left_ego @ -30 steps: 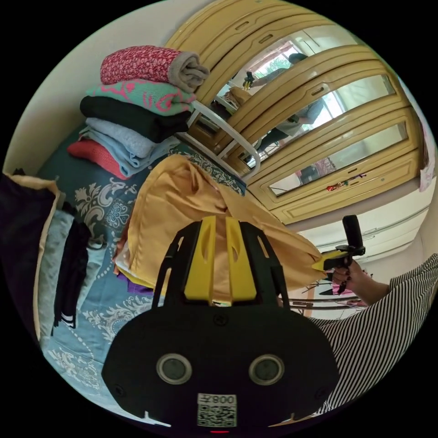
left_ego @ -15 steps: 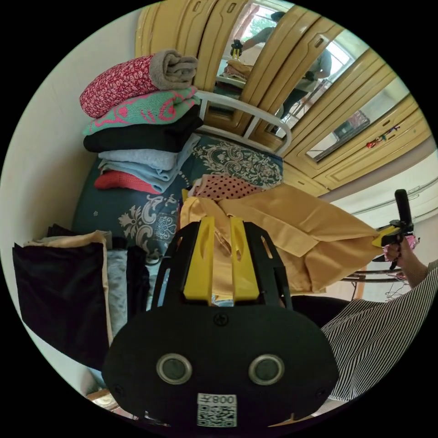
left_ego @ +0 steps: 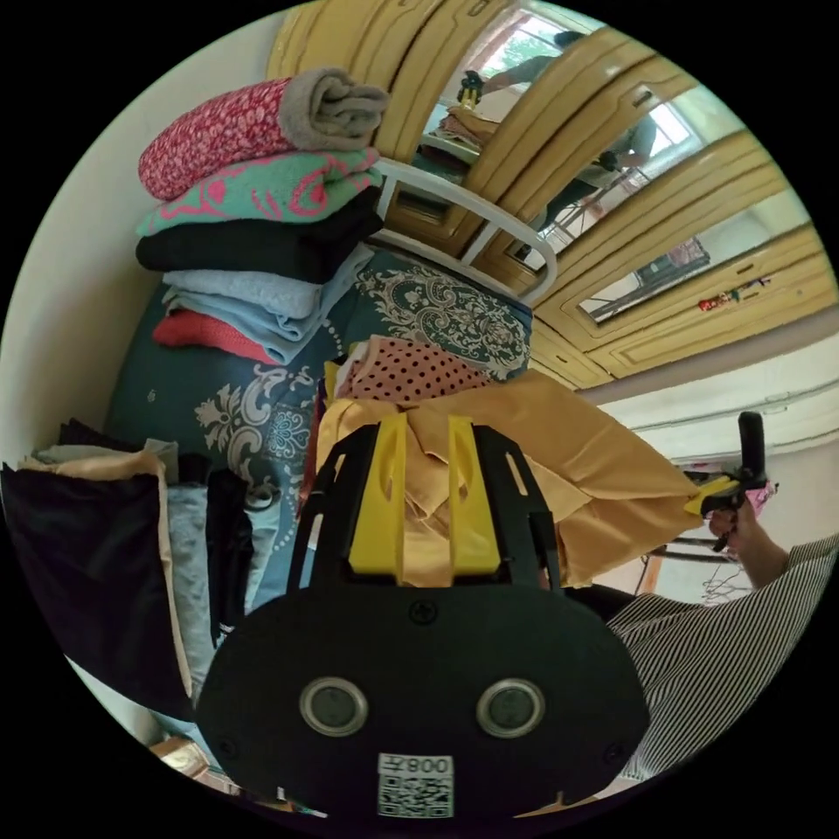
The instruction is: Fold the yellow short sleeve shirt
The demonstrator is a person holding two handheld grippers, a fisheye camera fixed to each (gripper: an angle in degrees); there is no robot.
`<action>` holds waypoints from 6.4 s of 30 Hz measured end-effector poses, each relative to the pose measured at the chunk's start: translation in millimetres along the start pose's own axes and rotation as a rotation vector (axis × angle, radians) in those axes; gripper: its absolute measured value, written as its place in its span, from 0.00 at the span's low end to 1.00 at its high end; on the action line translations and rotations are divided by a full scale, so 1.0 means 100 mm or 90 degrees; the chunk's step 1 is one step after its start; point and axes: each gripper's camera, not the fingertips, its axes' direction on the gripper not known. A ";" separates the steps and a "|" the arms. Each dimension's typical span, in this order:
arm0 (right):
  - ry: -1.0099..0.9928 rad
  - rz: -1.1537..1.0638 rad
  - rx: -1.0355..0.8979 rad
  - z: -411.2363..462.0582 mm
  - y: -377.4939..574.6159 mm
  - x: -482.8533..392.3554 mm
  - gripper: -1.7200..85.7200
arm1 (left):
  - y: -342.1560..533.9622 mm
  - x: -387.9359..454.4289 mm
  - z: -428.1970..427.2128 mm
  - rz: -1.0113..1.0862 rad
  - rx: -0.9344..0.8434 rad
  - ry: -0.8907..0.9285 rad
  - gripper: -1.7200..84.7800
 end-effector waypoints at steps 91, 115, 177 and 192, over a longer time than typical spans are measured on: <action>-0.339 -0.788 -0.318 0.76 0.82 -6.97 0.03 | 15.78 2.25 -0.72 -0.386 1.028 -0.069 0.04; -0.254 -0.812 -0.376 3.87 1.37 -9.75 0.03 | 18.23 0.38 0.04 -0.474 1.018 -0.136 0.04; 0.568 -0.843 -0.522 13.44 1.97 -12.02 0.03 | 17.17 -6.65 4.67 -0.922 0.254 0.070 0.03; 0.666 -0.812 -0.339 13.12 1.65 -12.76 0.02 | 17.87 -6.61 4.53 -1.072 0.288 -0.089 0.03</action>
